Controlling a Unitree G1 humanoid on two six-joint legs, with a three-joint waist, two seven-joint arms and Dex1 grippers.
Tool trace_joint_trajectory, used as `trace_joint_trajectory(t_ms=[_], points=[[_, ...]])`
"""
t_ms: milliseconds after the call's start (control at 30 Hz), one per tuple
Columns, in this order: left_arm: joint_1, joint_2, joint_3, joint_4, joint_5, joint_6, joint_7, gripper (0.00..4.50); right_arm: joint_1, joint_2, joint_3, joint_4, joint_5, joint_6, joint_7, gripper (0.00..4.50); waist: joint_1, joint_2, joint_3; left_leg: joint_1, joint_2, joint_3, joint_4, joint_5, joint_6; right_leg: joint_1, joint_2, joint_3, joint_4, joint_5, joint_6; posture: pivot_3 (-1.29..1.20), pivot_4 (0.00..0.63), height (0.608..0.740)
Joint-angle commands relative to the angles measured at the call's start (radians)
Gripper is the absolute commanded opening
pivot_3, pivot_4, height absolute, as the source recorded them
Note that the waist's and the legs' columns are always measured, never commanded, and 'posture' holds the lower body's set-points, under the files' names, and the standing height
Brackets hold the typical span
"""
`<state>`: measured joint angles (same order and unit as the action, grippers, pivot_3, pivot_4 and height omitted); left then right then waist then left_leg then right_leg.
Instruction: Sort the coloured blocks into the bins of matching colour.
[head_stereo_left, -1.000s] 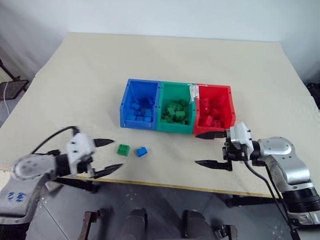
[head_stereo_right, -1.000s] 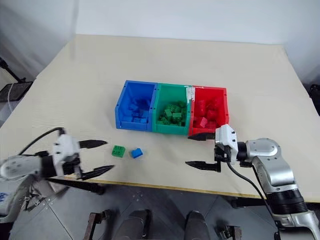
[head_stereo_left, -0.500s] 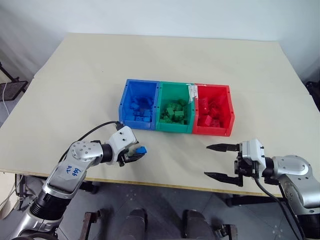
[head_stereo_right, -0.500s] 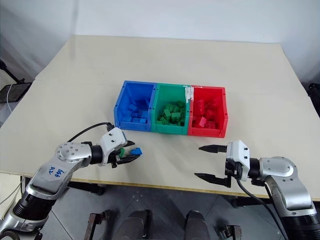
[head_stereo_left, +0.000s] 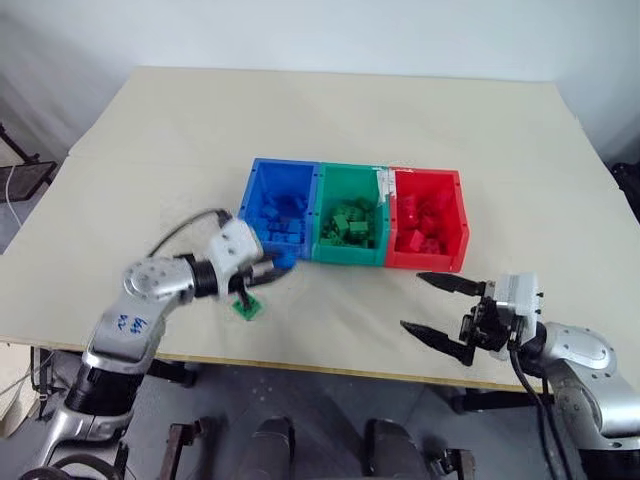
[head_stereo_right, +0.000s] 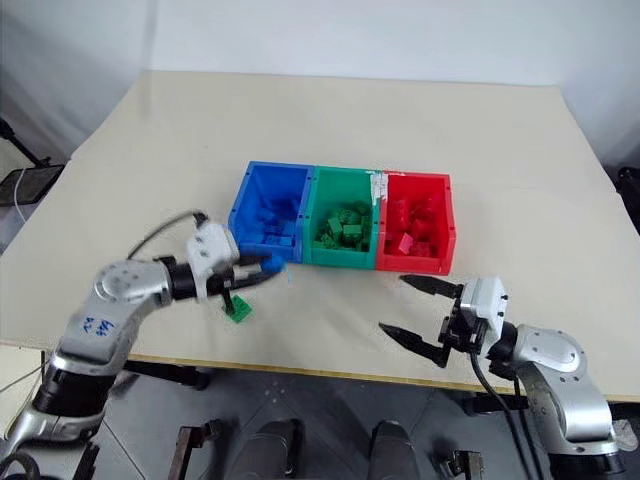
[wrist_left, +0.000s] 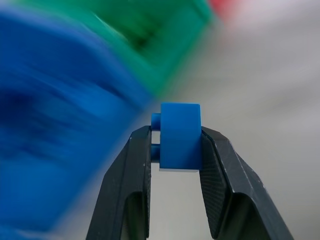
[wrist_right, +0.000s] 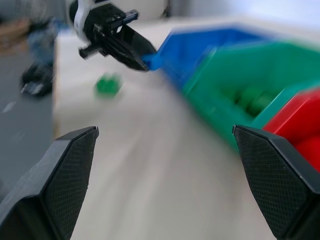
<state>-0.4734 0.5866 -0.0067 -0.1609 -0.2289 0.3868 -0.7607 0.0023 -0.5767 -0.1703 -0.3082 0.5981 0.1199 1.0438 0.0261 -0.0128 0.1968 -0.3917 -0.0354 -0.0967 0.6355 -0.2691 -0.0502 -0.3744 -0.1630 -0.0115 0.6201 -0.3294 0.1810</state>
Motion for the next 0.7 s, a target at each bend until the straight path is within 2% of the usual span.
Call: trace_joint_trajectory(t_ms=[33,267,333,433,533,600,700], points=[[-0.112,-0.054,0.043,0.109,0.042,-0.113,0.112,0.94,-0.026,0.018,-0.029,-0.060,0.034,-0.002,-0.053,4.50,0.001,0.000,0.000,0.000,-0.001,0.000,0.000,0.000,0.000,0.000,0.000,0.000,0.000,0.000,0.000,0.00,0.150,0.740],[-0.248,-0.120,0.015,0.332,0.088,-0.201,0.143,0.94,-0.060,0.014,-0.009,-0.040,0.017,-0.001,-0.072,4.50,-0.012,0.000,0.000,0.000,0.000,0.001,-0.002,0.000,0.000,0.000,0.000,0.000,0.002,0.000,0.001,0.00,0.150,0.740],[-0.252,-0.127,0.027,0.346,0.068,-0.196,0.135,1.66,-0.062,0.010,-0.006,-0.033,0.014,0.000,-0.066,4.50,-0.014,0.000,0.000,0.000,-0.001,0.000,-0.002,0.000,0.000,0.000,0.000,0.000,0.002,0.000,0.001,0.00,0.150,0.740],[-0.213,-0.100,0.053,0.327,0.055,-0.214,0.117,2.52,-0.074,0.008,0.000,-0.015,0.009,-0.004,-0.055,4.50,-0.019,0.000,0.000,0.000,0.000,0.000,-0.002,0.000,0.000,0.000,0.000,0.000,0.002,0.000,0.001,0.00,0.150,0.740],[-0.144,-0.055,0.070,0.273,0.034,-0.252,0.054,3.53,-0.091,0.003,0.010,0.004,0.003,-0.005,-0.036,4.50,-0.032,0.000,0.000,0.000,0.000,0.001,-0.003,0.000,0.000,-0.001,0.000,0.000,0.002,0.000,0.000,0.00,0.150,0.740],[-0.021,-0.002,0.146,0.221,-0.019,-0.306,-0.012,4.11,-0.116,-0.007,0.024,0.033,0.000,-0.002,-0.002,4.50,-0.038,0.000,0.000,0.001,0.000,0.001,-0.004,0.000,0.000,-0.001,0.000,0.000,0.002,0.000,0.000,0.00,0.150,0.740],[0.177,0.077,0.277,0.119,-0.108,-0.310,-0.085,4.11,-0.154,-0.031,0.056,0.083,-0.018,-0.010,0.069,4.50,-0.059,0.000,0.000,0.001,0.001,0.001,-0.005,0.000,0.000,-0.001,0.000,0.000,0.001,0.000,0.000,0.00,0.150,0.740]])
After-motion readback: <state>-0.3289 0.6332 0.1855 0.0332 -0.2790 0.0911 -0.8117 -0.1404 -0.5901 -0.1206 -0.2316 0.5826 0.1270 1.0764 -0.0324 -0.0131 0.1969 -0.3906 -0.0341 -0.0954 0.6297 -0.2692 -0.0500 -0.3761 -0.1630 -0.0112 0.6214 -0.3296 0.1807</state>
